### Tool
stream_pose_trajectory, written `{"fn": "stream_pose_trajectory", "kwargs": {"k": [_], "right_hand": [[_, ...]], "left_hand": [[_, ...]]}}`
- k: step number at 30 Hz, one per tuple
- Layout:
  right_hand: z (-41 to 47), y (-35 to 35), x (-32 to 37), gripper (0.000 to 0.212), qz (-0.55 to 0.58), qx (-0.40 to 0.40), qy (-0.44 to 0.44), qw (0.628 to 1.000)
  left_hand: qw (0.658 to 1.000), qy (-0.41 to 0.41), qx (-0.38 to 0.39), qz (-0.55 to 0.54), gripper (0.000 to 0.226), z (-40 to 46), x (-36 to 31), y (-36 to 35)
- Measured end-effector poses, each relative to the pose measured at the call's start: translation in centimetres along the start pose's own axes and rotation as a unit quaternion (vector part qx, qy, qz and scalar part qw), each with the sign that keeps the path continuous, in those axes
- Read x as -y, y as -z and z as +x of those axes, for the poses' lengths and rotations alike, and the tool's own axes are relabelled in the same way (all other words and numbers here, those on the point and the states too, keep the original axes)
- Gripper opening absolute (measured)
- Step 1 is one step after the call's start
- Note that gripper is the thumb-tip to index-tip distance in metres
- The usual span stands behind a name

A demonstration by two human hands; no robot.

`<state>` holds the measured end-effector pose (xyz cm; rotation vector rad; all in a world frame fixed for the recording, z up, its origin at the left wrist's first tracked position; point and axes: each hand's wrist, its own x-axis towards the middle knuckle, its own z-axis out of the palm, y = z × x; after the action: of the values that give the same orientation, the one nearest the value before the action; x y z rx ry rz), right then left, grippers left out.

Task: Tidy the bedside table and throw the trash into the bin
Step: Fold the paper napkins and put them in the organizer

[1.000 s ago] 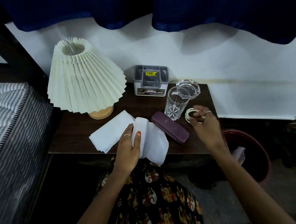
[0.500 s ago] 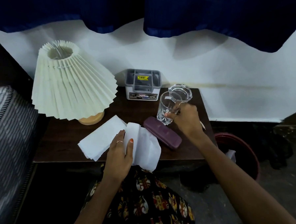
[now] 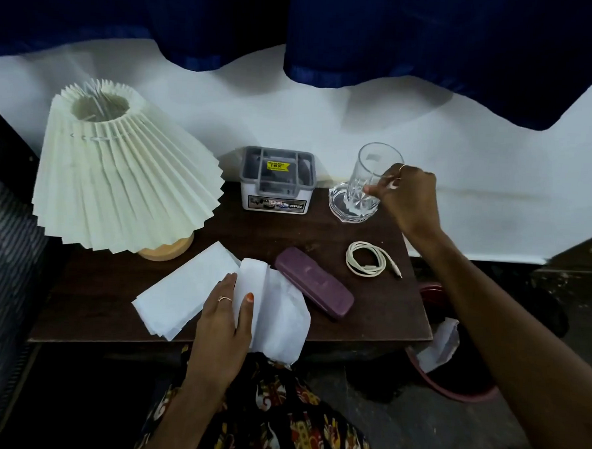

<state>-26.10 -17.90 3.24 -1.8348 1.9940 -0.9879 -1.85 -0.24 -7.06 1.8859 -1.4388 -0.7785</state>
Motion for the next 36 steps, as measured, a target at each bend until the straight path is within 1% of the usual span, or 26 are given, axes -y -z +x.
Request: {"fn": "stream_pose_trajectory", "kwargs": {"k": [8,15,22,33,36], "right_hand": [[2.7,-2.6,-1.5,0.026,-0.009,0.003,-0.036,0.999],[3.1,-4.0,-2.1,0.027,-0.017,0.012,-0.036,0.999],[3.0,-4.4,-2.2,0.028,-0.024,0.016,-0.037,0.999],[2.4,-4.6,-2.7,0.028,-0.020,0.015,-0.030,0.999],[2.3,-4.4,-2.8,0.029,-0.026,0.037,-0.026,0.999]], "left_hand": [[1.000,-0.006,0.009,0.010,0.065,0.2,0.0,-0.3],[1.000,-0.006,0.010,-0.001,0.063,0.4,-0.1,-0.5],[1.000,-0.003,0.006,-0.001,0.056,0.6,0.0,-0.7],[1.000,-0.001,0.007,0.012,0.056,0.6,0.0,-0.8],[1.000,0.000,0.007,0.014,0.055,0.5,0.1,-0.8]]}}
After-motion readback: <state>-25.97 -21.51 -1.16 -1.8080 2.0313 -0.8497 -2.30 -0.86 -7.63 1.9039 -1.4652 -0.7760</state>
